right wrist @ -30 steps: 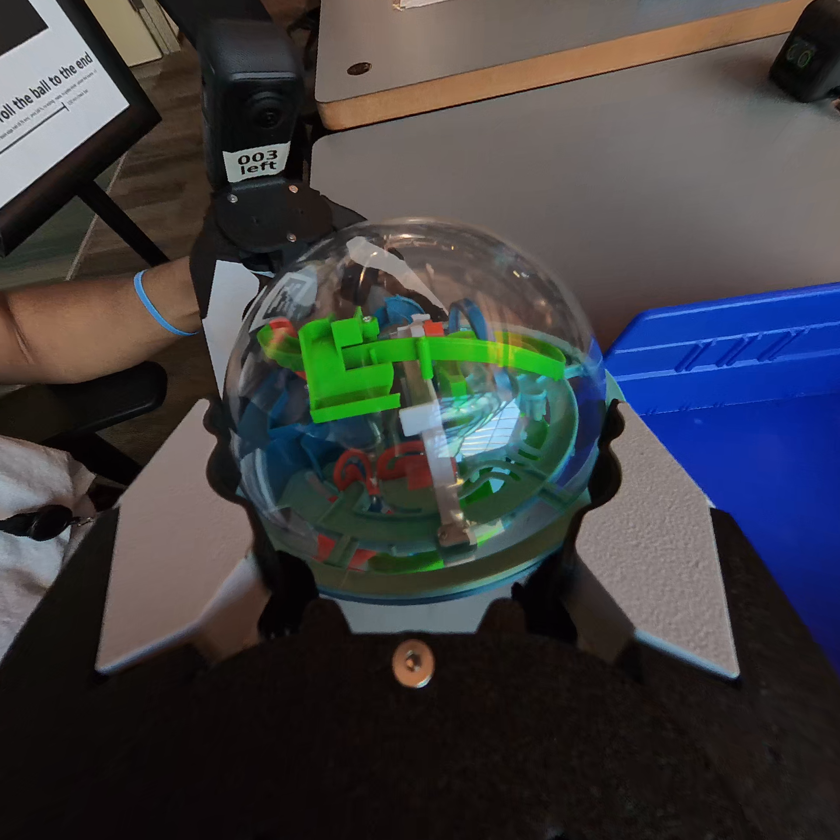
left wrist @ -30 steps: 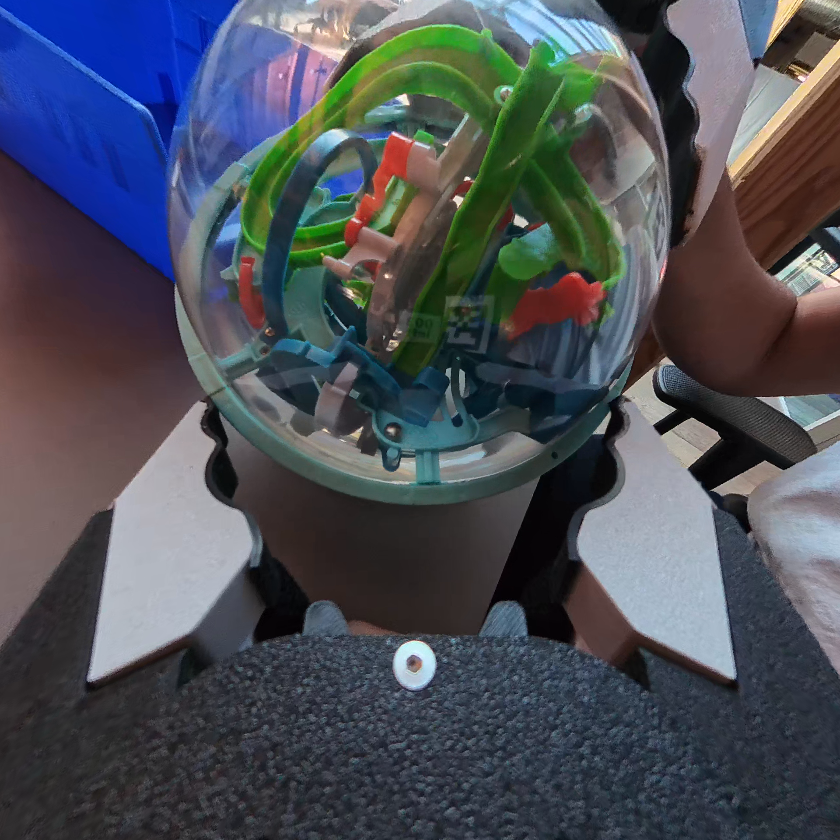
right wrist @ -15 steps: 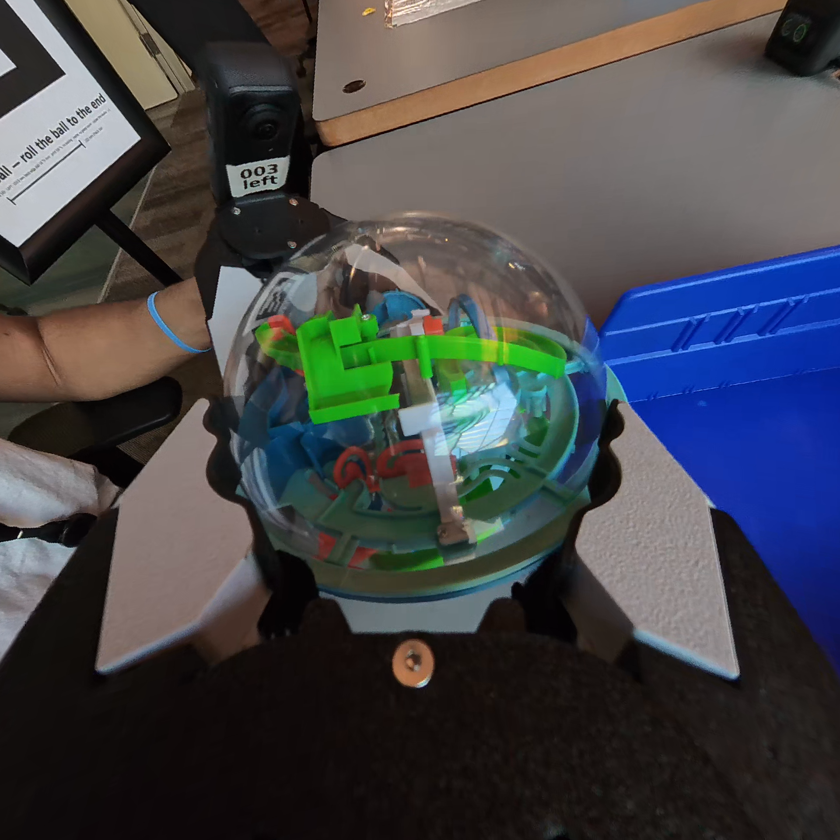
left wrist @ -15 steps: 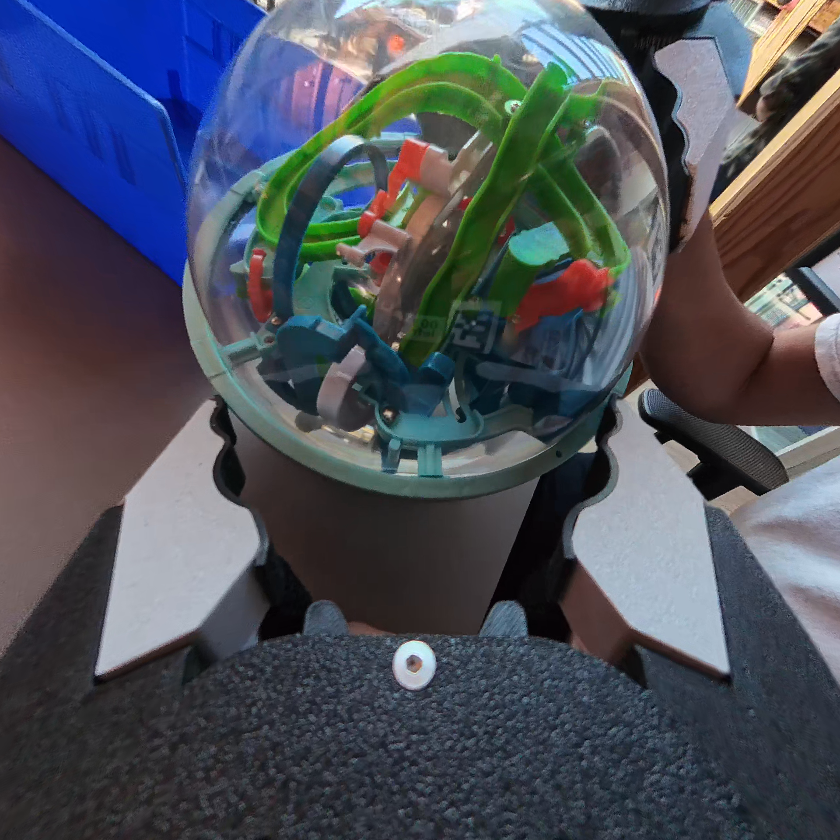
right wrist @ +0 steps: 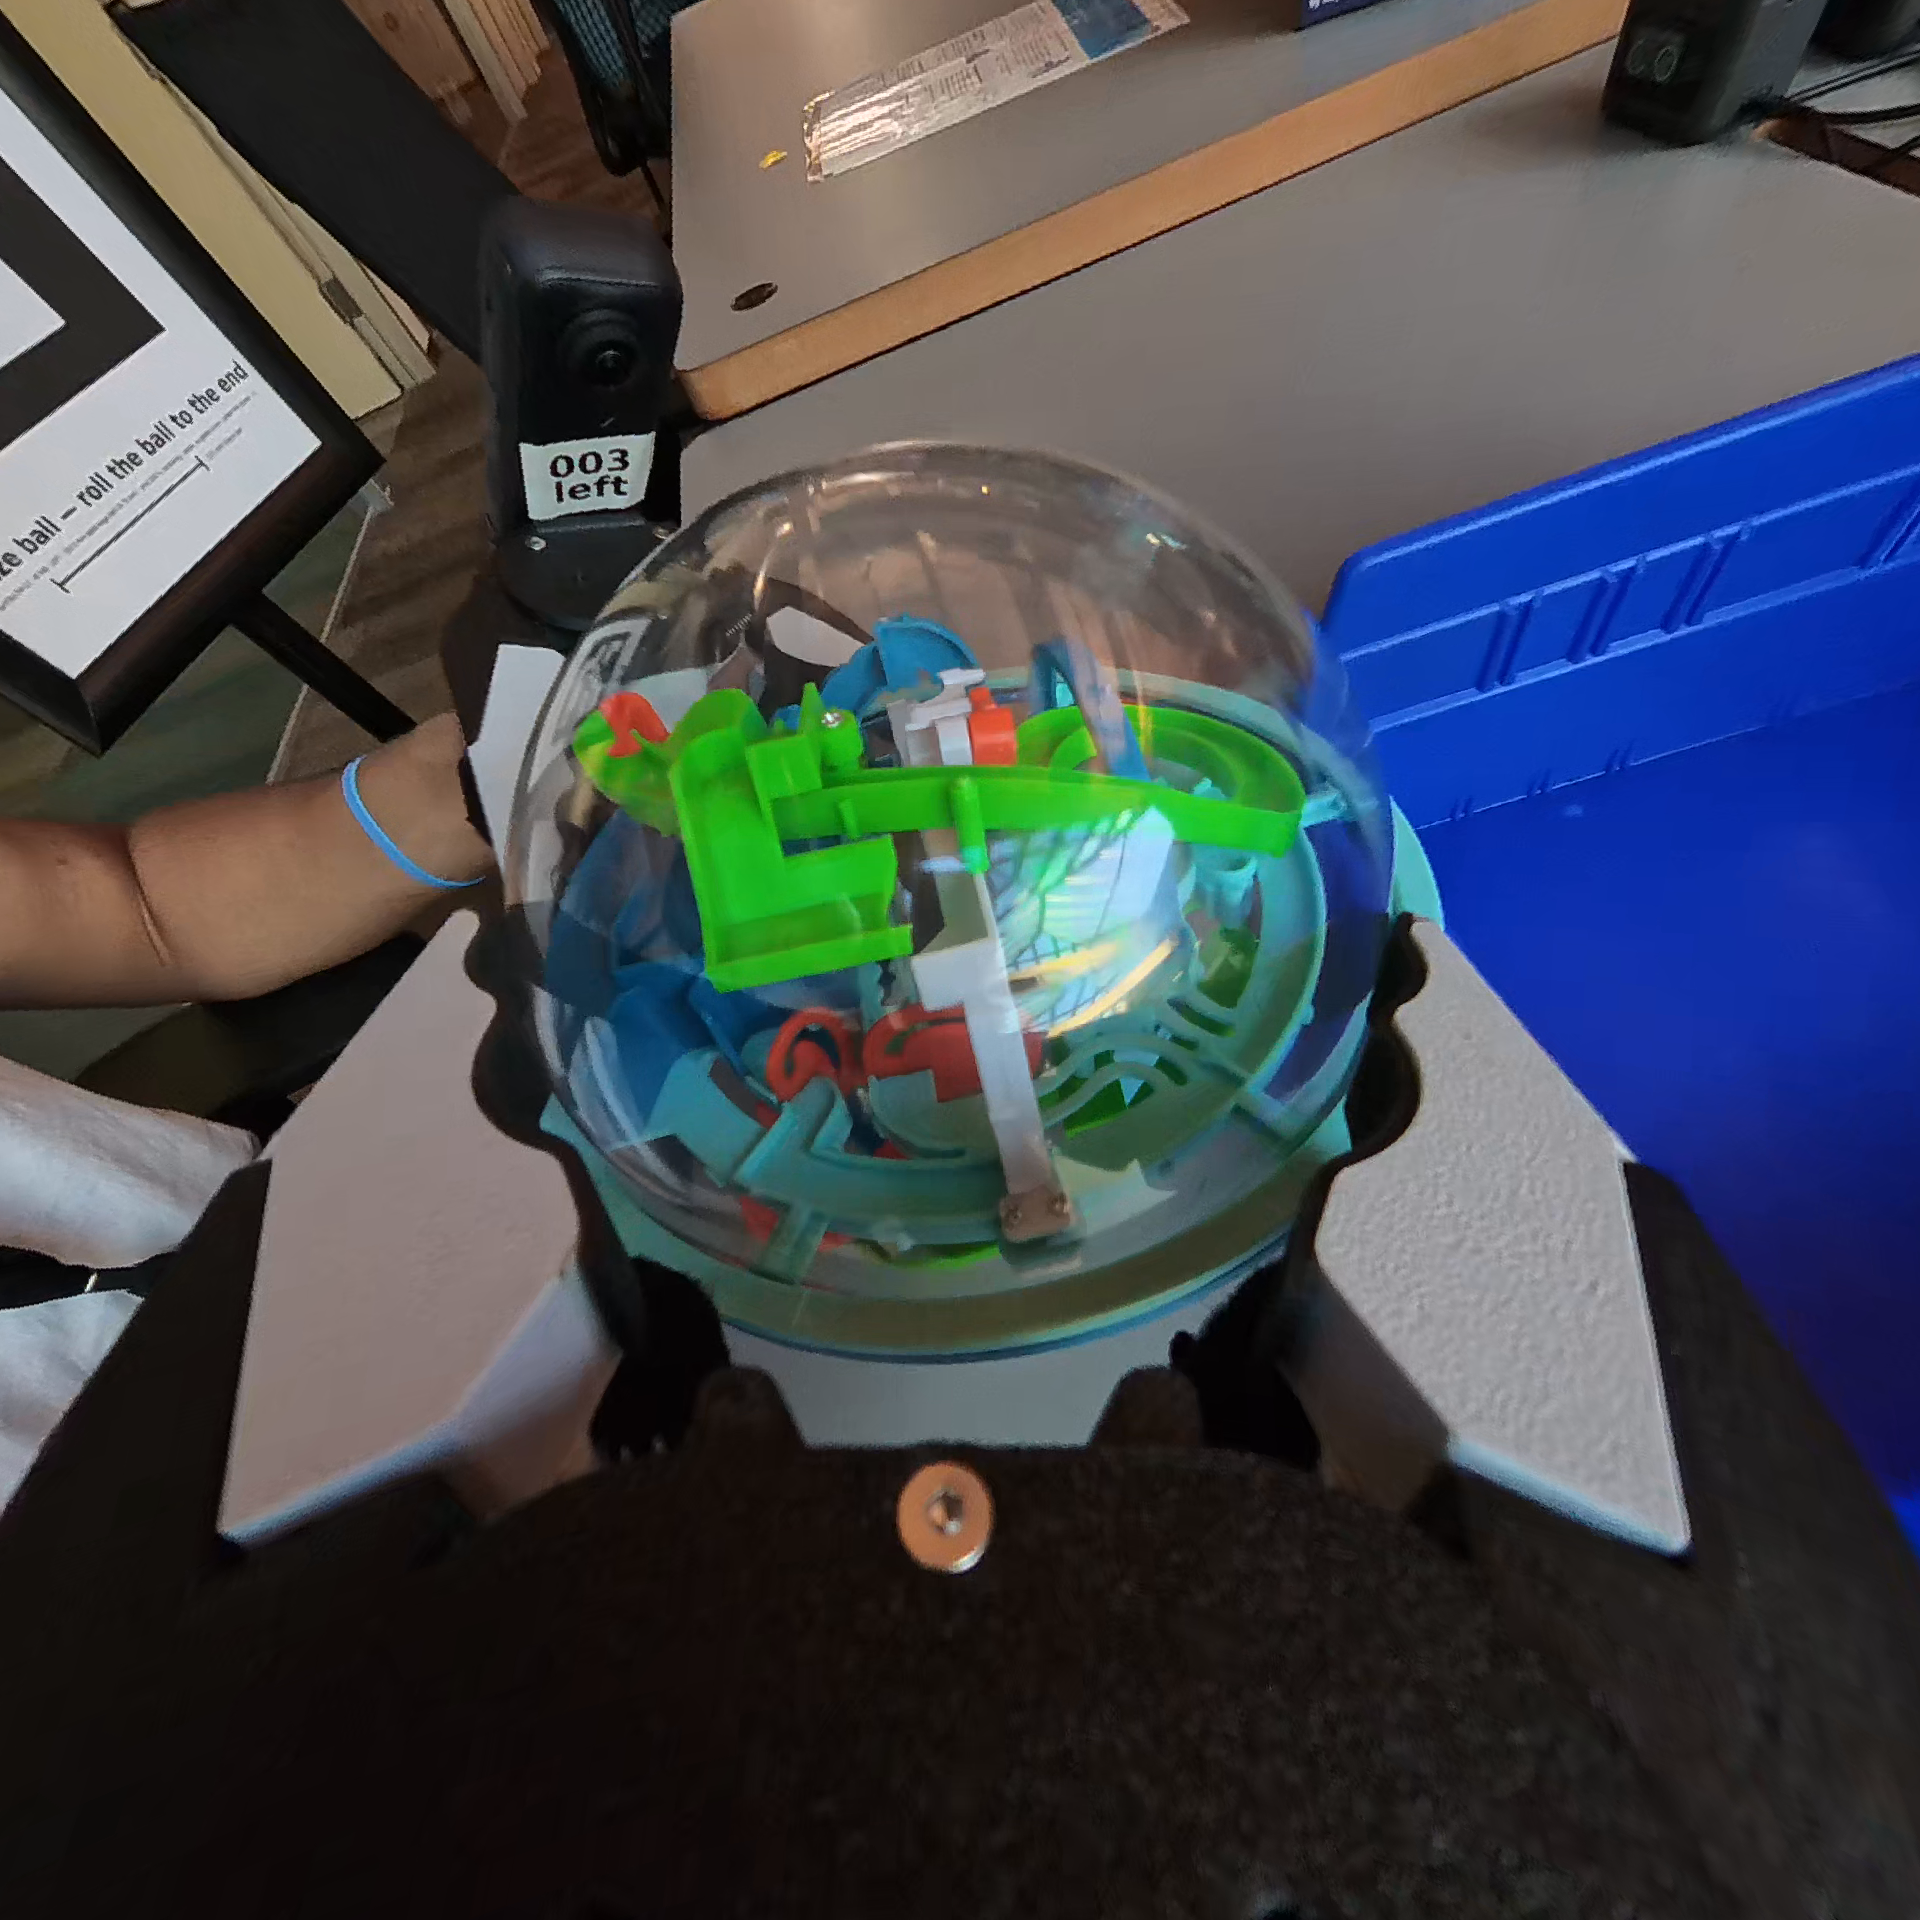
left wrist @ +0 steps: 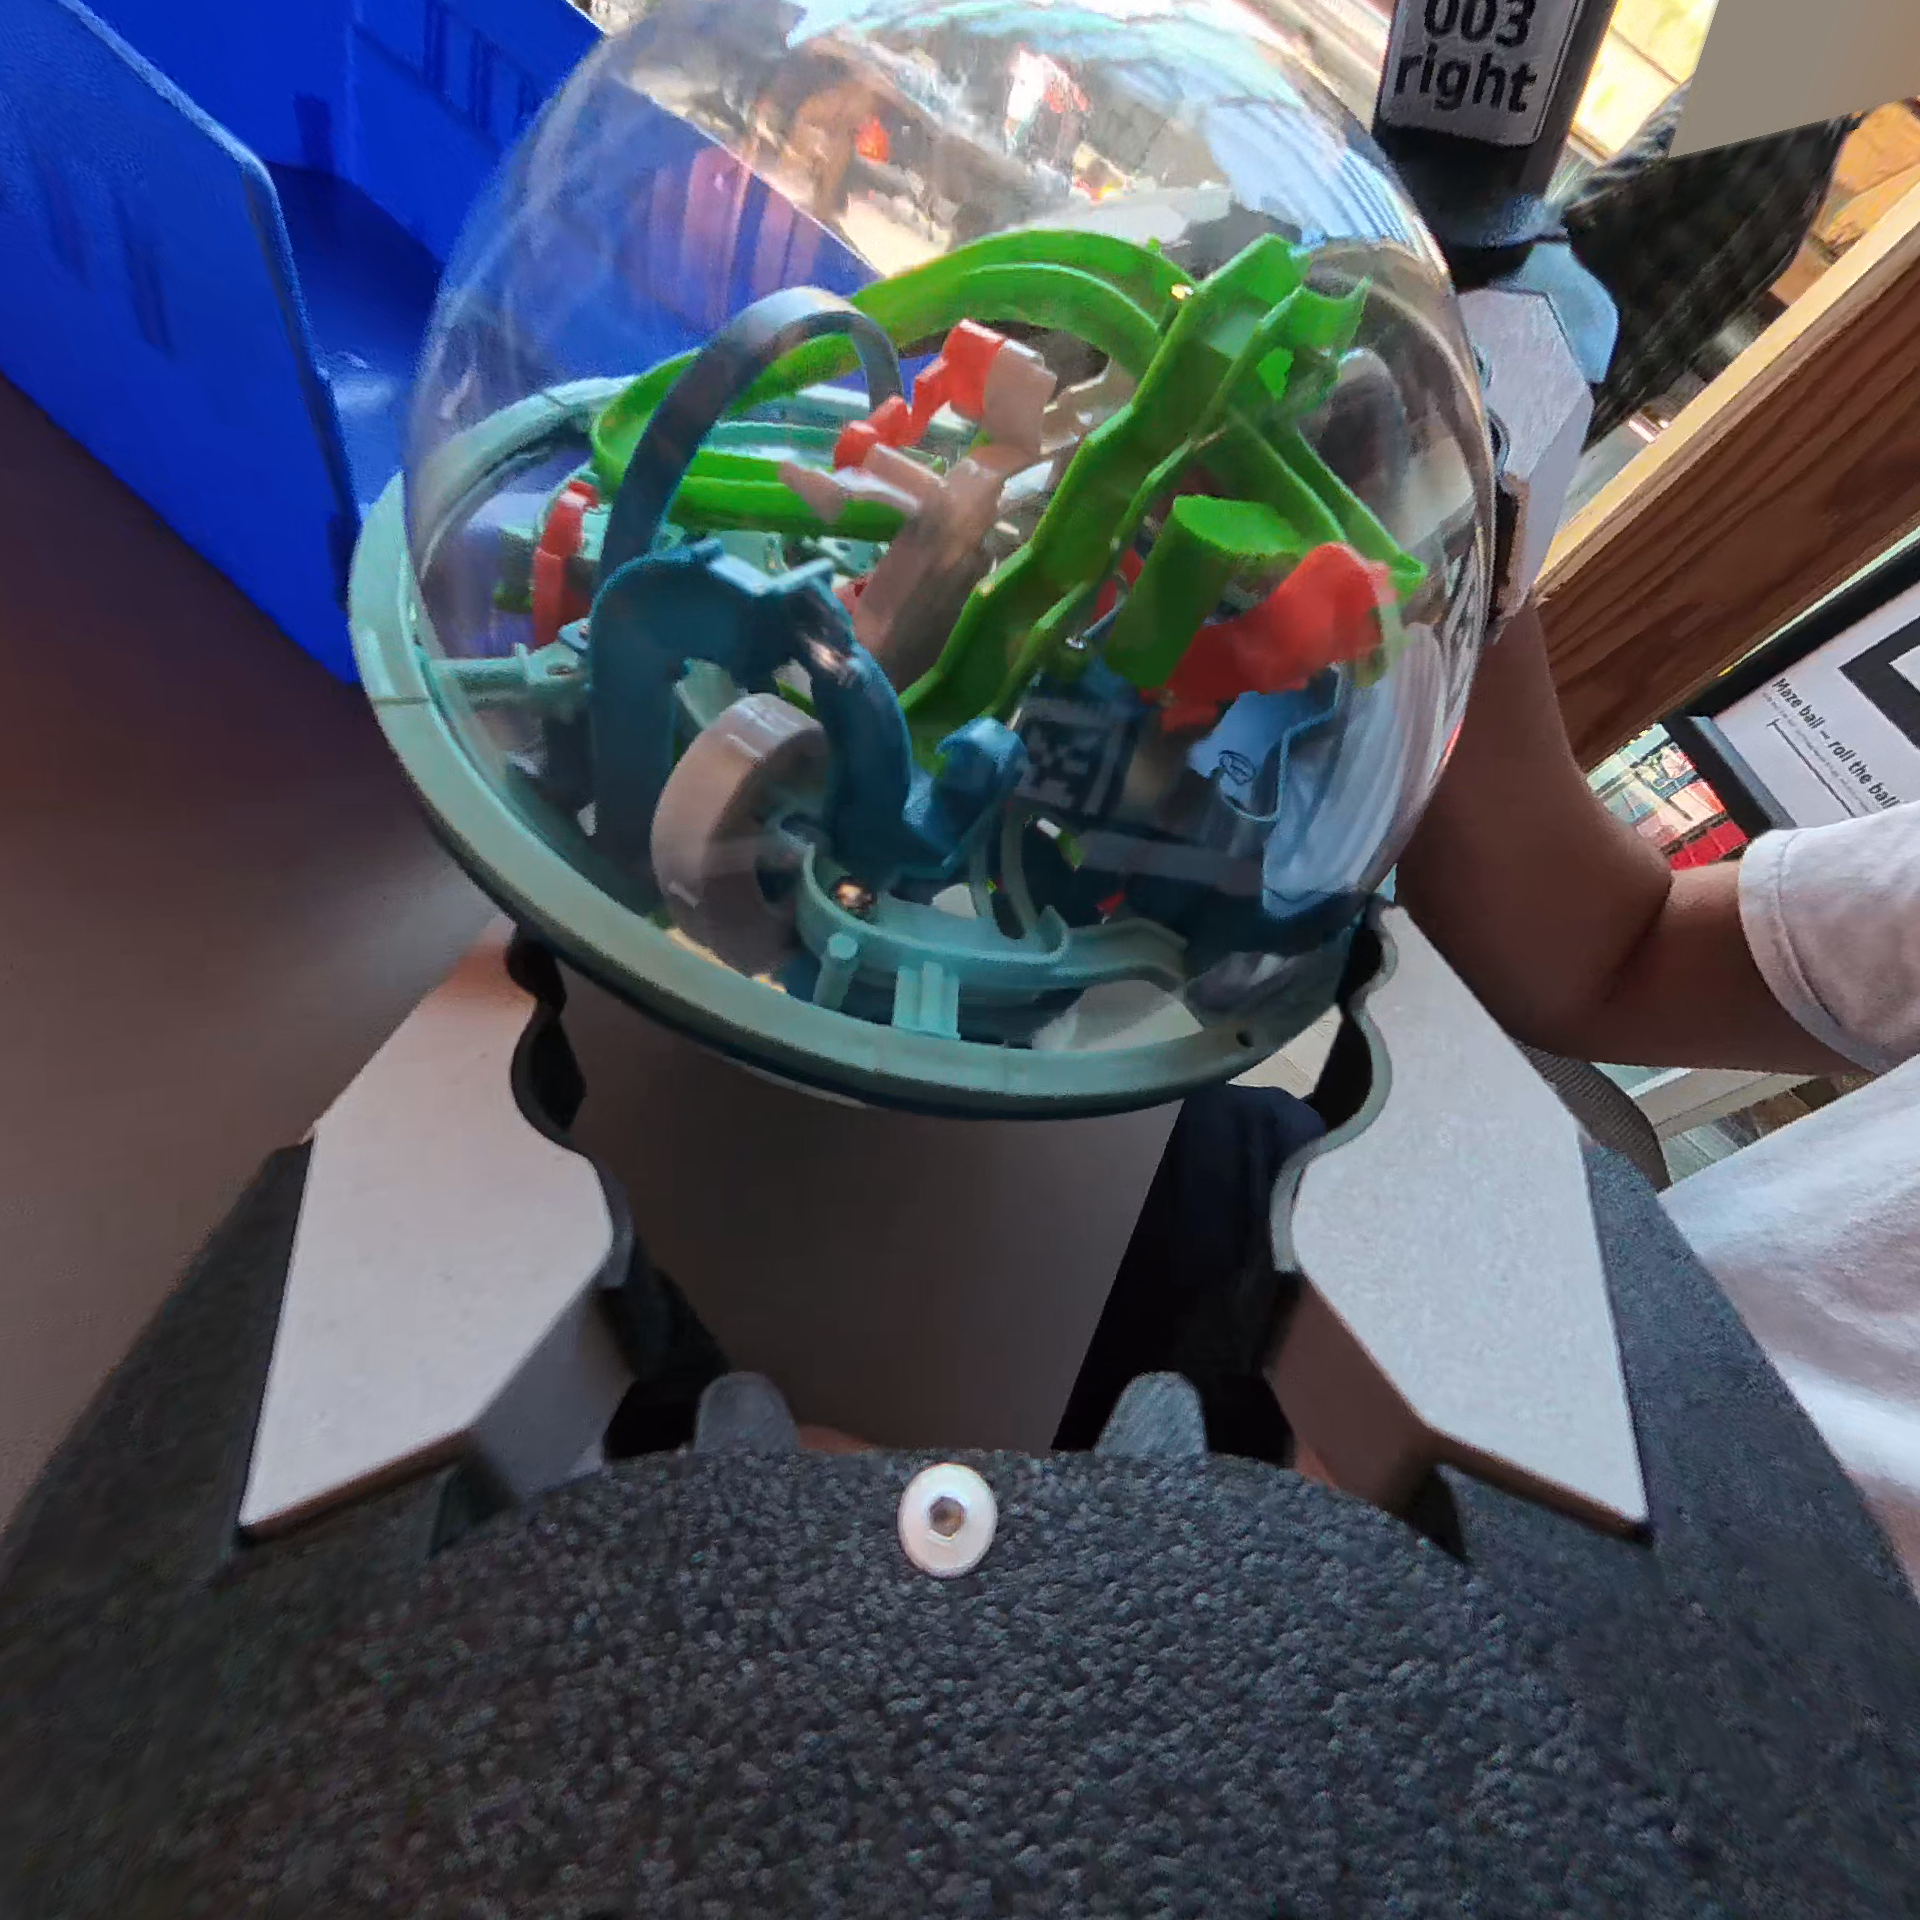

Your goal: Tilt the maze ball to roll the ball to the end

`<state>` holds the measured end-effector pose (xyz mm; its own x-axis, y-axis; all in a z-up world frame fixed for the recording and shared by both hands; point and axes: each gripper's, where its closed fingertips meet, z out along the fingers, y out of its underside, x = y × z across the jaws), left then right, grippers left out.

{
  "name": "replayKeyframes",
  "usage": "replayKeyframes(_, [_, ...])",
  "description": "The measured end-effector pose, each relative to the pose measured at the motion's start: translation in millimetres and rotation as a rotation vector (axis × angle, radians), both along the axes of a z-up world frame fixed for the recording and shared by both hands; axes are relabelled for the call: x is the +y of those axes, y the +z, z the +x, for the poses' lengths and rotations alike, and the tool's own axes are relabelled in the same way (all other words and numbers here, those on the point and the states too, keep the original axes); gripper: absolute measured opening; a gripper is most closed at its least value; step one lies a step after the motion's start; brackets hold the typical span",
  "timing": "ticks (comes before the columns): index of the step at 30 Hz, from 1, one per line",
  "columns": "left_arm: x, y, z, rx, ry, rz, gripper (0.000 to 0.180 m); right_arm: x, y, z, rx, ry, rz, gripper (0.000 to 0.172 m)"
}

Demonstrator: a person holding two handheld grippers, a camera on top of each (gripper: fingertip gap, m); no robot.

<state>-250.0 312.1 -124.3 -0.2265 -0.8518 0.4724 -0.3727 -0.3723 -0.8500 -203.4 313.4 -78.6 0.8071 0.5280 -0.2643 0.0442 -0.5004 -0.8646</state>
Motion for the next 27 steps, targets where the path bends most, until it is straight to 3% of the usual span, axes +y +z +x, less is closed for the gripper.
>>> replayKeyframes(19, [13.5, 28.9, -2.2, -0.085, 0.084, 0.038, 0.147, -11.3, -17.0, -5.3, 0.234, -0.079, -0.092, 0.154])
replayKeyframes(23, [12.4, 34.9, 1.4, -0.095, 0.109, 0.034, 0.158, -13.7, -22.1, -10.8, 0.265, -0.076, -0.111, 0.154])
replayKeyframes(27, [15.9, 41.8, 0.7, -0.092, 0.138, 0.07, 0.158, -16.7, -28.1, -21.5, 0.291, -0.075, -0.114, 0.154])
